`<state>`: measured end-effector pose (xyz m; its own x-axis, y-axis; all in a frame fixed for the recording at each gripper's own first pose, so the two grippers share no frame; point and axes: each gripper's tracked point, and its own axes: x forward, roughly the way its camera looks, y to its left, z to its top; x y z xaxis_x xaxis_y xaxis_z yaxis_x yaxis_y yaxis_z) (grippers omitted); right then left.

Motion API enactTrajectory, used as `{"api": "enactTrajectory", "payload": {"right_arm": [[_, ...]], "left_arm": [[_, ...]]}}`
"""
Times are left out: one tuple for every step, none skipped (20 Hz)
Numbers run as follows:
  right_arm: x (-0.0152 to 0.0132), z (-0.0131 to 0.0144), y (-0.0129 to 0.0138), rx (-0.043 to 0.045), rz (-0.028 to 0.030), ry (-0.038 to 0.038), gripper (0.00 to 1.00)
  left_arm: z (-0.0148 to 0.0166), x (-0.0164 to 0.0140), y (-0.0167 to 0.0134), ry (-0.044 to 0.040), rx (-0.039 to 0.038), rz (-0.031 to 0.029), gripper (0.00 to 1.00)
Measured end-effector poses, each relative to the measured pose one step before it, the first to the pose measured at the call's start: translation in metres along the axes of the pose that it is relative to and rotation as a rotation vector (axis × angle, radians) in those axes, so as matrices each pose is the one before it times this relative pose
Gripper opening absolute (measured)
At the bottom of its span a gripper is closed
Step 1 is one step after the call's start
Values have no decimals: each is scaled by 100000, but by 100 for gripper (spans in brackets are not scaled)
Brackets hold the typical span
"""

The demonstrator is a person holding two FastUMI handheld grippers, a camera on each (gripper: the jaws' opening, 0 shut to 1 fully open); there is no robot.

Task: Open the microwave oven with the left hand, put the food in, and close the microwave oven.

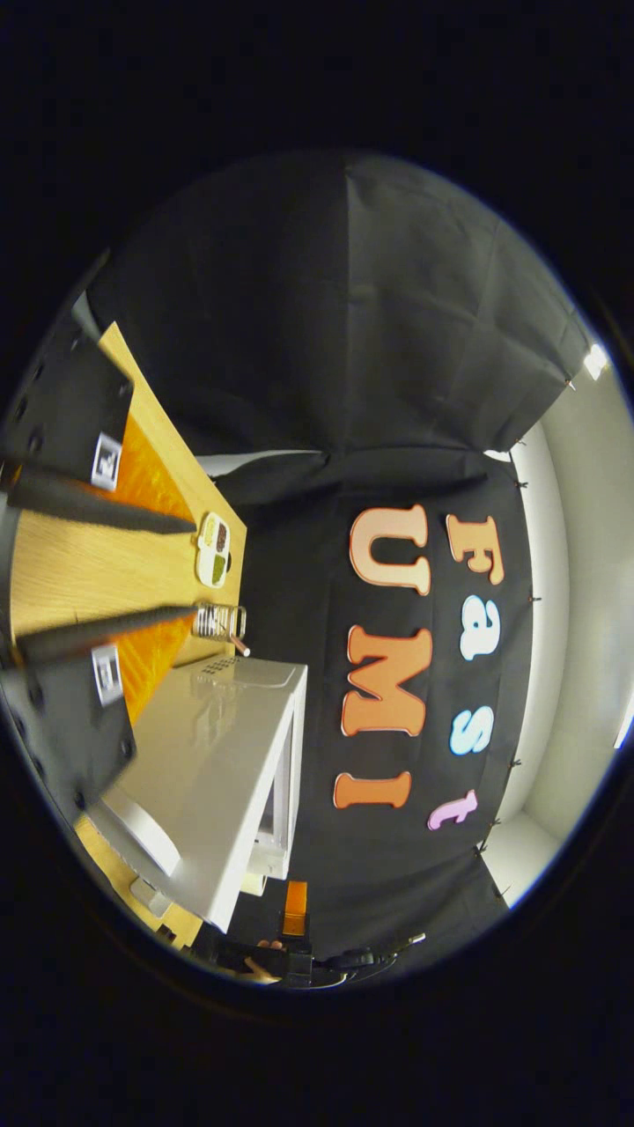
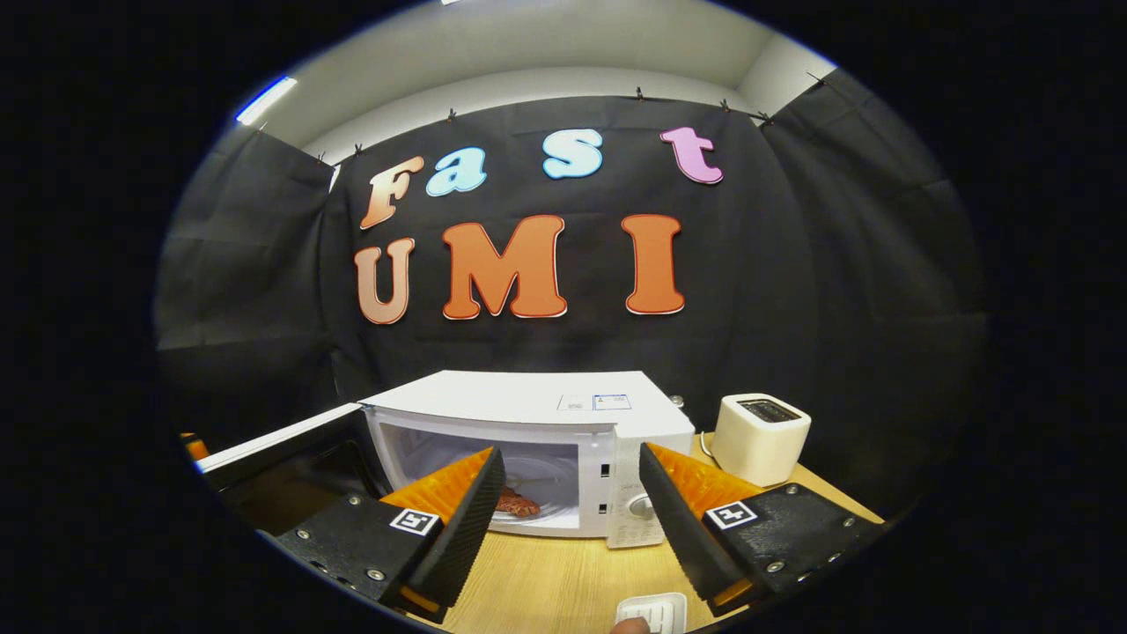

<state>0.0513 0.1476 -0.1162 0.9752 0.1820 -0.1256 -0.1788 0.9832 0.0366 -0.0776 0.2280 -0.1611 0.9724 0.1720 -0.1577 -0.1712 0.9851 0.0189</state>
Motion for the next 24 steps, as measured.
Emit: {"api": "enactTrajectory", "payload": {"right_arm": [[-720,376,-697,1439,-299,-492,94],[-635,556,-929,1376,-660,-880,95],[-531,576,-990,324,-1120,-952,95],[-450,570,-1070,-449,-1887,-778,95],[-366,527,-1060,-831,-1750,-1013,95],[-567,476,-935,-671,-1505,-930,95],[-459,373,-872,-145,-949,-496,95],[-418,228,-710,272,-671,18,95],[-384,201,-670,419,-549,216,95],[-343,167,-779,269,-817,70,95],[-299,89,-859,202,-904,-96,95],[-288,84,-628,149,-611,-62,95],[-251,-46,-551,128,-285,147,95],[-284,-105,-664,-7,-414,291,94],[-217,-51,-652,-177,-657,238,95],[-155,8,-675,-270,-742,25,95],[-192,9,-712,-95,-878,153,95],[-287,73,-641,218,-752,48,95],[-241,157,-564,346,-531,-382,95],[-167,71,-631,203,-796,-267,95],[-226,124,-679,32,-1054,-197,95],[-221,27,-758,-59,-1047,-134,95],[-258,-52,-740,-99,-1041,121,95],[-292,-91,-682,-184,-1009,86,95]], "left_arm": [[-133,-174,-253,516,699,-203,29],[-297,186,-1001,965,187,-2119,8],[92,-111,-902,-206,-573,-2074,8],[134,208,-787,-284,-564,-2233,5],[17,139,-539,-59,-123,-938,5],[-265,210,-373,70,246,-317,5],[-261,181,-758,803,175,-1159,5],[-359,252,-968,527,-237,-1369,7],[-298,216,-957,713,-621,-1437,5],[41,-157,-842,845,-259,-943,5],[495,401,-913,-803,-1661,-1956,5],[-779,141,-299,319,-264,258,4],[-118,177,-328,392,-84,-775,4],[-239,217,-456,207,-565,-709,4],[33,43,-688,137,-387,-1163,4],[7,235,-838,295,-43,-1146,4],[-44,224,-848,389,380,-1138,4],[-112,197,-1000,279,751,-1263,4],[60,313,-979,226,778,-1429,4],[-31,386,-1094,112,632,-1608,4],[130,461,-1059,-30,62,-1878,4],[30,582,-1186,41,-399,-2127,4],[7,578,-1230,165,-340,-2251,4],[-35,562,-1060,308,110,-1822,4]]}}
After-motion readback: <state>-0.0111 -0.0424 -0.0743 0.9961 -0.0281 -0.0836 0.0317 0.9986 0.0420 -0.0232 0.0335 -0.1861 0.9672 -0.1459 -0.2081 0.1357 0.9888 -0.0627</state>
